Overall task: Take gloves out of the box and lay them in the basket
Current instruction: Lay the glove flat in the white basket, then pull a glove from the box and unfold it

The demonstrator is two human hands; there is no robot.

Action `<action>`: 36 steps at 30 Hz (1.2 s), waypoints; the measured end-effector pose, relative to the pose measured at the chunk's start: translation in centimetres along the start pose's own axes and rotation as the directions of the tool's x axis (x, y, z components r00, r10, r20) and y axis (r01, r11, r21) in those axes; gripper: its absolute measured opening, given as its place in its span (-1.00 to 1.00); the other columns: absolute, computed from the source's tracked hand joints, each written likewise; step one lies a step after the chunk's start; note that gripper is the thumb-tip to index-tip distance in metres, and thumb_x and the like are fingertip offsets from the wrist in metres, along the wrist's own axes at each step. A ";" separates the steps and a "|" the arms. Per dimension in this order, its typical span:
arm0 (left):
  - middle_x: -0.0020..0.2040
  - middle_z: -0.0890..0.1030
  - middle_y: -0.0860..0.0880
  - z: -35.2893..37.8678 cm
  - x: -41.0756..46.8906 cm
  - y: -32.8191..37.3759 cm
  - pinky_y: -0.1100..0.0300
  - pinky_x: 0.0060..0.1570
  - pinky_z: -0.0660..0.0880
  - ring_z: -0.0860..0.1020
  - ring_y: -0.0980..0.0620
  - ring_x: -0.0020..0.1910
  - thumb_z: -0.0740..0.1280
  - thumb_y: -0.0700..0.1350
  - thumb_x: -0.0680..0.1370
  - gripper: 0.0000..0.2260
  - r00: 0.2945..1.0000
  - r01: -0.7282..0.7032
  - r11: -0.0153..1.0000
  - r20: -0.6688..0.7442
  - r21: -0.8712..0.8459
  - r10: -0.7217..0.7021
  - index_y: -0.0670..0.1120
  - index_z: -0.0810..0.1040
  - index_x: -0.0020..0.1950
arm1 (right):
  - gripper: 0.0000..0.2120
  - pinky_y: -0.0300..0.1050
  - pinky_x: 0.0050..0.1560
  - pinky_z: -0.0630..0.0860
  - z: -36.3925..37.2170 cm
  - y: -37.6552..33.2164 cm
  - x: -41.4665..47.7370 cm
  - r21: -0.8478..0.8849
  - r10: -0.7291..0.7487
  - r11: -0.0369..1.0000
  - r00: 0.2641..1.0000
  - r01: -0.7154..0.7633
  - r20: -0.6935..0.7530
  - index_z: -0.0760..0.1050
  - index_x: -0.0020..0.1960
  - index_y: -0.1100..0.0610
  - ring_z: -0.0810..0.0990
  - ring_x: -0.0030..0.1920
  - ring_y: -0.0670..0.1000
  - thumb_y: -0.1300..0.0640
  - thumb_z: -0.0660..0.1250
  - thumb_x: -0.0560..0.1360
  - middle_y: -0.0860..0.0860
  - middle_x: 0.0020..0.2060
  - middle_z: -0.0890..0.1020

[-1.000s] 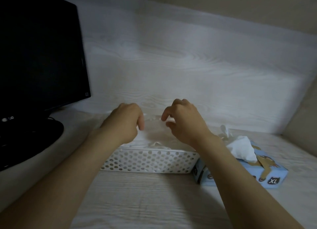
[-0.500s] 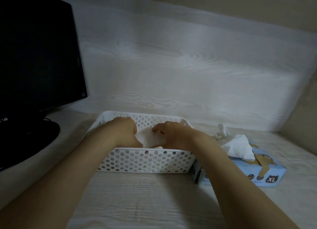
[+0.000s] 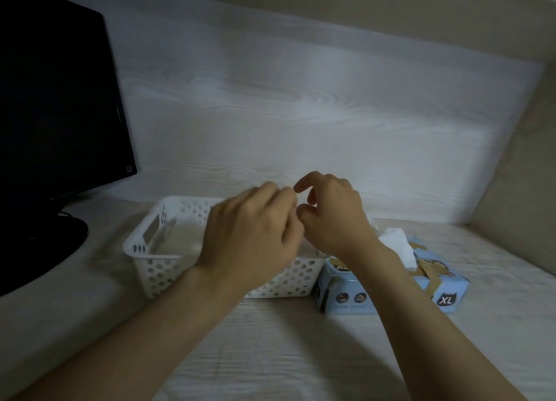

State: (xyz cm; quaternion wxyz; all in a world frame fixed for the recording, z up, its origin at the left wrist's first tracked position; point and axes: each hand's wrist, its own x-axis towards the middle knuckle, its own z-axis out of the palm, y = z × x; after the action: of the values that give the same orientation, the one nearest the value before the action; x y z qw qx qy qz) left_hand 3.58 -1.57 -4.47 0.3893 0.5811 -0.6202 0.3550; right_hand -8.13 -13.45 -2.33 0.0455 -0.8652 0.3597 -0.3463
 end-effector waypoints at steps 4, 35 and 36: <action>-0.19 0.57 -0.01 2.1 -1.4 2.4 0.05 -0.29 0.47 0.52 -0.03 -0.23 0.27 -0.09 0.61 -0.84 0.994 -0.099 0.994 0.043 -0.038 0.101 -0.07 0.62 -0.05 | -0.57 0.02 0.02 0.14 -1.6 1.3 -2.2 -0.279 0.134 0.949 0.989 -0.146 -0.063 0.49 0.24 -0.03 0.37 0.13 0.15 0.21 0.29 0.39 -0.01 0.04 0.55; -0.14 0.62 0.02 5.3 -2.8 6.4 -0.09 0.05 0.45 0.52 -0.16 0.02 0.16 0.16 0.69 -0.68 0.904 -0.338 0.937 0.306 0.091 0.297 0.00 0.58 -0.02 | -0.89 -0.01 -0.05 0.53 -2.2 8.7 -5.2 0.155 0.035 0.986 0.825 0.065 -0.564 0.67 -0.03 0.08 0.61 -0.07 -0.02 0.17 0.38 0.63 -0.05 -0.10 0.64; -0.18 0.61 0.02 5.4 -2.7 6.5 -0.09 0.02 0.44 0.52 -0.16 0.00 0.18 0.11 0.69 -0.71 0.908 -0.343 0.934 0.290 0.099 0.303 0.00 0.57 -0.06 | -0.89 0.00 -0.05 0.54 -2.2 8.6 -5.3 0.156 0.022 0.984 0.810 0.086 -0.586 0.67 -0.02 0.09 0.61 -0.06 0.00 0.17 0.37 0.64 -0.04 -0.10 0.63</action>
State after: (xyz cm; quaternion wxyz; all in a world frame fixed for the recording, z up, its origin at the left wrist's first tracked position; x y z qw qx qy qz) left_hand -3.18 -4.70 -9.25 0.1927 0.5404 -0.7273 0.3767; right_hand -17.23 -15.97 -6.48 0.0023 -0.7151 0.3096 -0.6266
